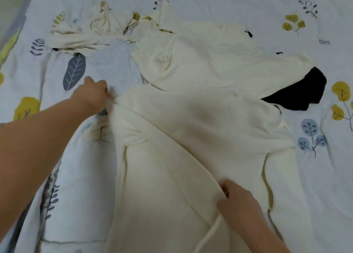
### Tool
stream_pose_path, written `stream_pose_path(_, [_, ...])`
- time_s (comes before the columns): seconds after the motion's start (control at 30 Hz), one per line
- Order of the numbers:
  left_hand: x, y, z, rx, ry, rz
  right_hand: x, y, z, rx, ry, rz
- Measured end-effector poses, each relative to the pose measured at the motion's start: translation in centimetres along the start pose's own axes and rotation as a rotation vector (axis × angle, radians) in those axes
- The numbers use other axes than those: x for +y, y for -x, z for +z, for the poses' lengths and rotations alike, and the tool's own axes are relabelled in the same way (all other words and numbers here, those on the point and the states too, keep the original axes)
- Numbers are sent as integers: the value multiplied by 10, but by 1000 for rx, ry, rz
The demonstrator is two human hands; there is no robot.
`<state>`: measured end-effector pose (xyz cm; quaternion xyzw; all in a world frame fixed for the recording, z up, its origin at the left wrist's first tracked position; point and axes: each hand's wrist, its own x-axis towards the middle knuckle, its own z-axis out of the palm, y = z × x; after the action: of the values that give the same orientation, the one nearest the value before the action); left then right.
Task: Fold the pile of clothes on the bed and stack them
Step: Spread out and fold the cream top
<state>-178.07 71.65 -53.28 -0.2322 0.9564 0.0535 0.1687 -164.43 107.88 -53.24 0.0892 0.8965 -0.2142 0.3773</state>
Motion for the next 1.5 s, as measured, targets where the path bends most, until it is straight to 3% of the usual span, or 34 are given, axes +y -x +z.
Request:
stream_pose_path(0.13, [16, 14, 20, -151, 354, -179, 6, 2, 3, -24, 39, 10])
stream_pose_path(0.27, [16, 28, 37, -113, 357, -60, 6, 3, 0, -163, -12, -23])
stream_pose_path(0.37, [5, 26, 33, -90, 484, 23, 7, 2, -14, -406, -197, -169])
stream_pose_path(0.43, [-6, 20, 25, -182, 572, 19, 9, 2, -29, -614, -481, -120])
stream_pose_path(0.47, [-10, 17, 21, -226, 567, 11, 13, 1, -31, -624, -509, -88])
stream_pose_path(0.53, [-15, 11, 19, -225, 336, -20, 25, -6, -24, -462, -356, -31])
stream_pose_path(0.6, [-8, 17, 17, 11, 3, -9, 33, -9, -16, -220, 20, -41])
stream_pose_path(0.67, [11, 35, 19, 280, 10, 145, 37, -9, -7, -106, 91, -47])
stream_pose_path(0.73, [29, 61, 25, 390, 56, 363, 42, -7, -1, -58, -39, -59])
stream_pose_path(0.83, [34, 98, 45, 324, -62, 631, 48, -3, 4, 59, -216, -74])
stream_pose_path(0.97, [19, 111, 62, 138, -253, 614, 47, -1, 2, 53, -575, 10])
stream_pose_path(1.07, [15, 104, 64, 264, -216, 616, 42, 4, -5, -67, -1030, 105])
stream_pose_path(1.13, [8, 101, 58, 368, -174, 672, 47, 6, -11, -111, -1144, 129])
stream_pose_path(1.23, [-21, 100, 46, 438, -168, 731, 60, 8, -15, -32, -927, 117])
stream_pose_path(1.33, [-45, 108, 43, 238, -367, 832, 62, 14, -8, 13, -279, -11])
stream_pose_path(1.43, [-37, 115, 41, 94, -358, 738, 55, 22, 2, 57, -20, -17])
stream_pose_path(1.5, [-19, 121, 41, 154, -238, 696, 47, 28, 4, 181, 142, -8])
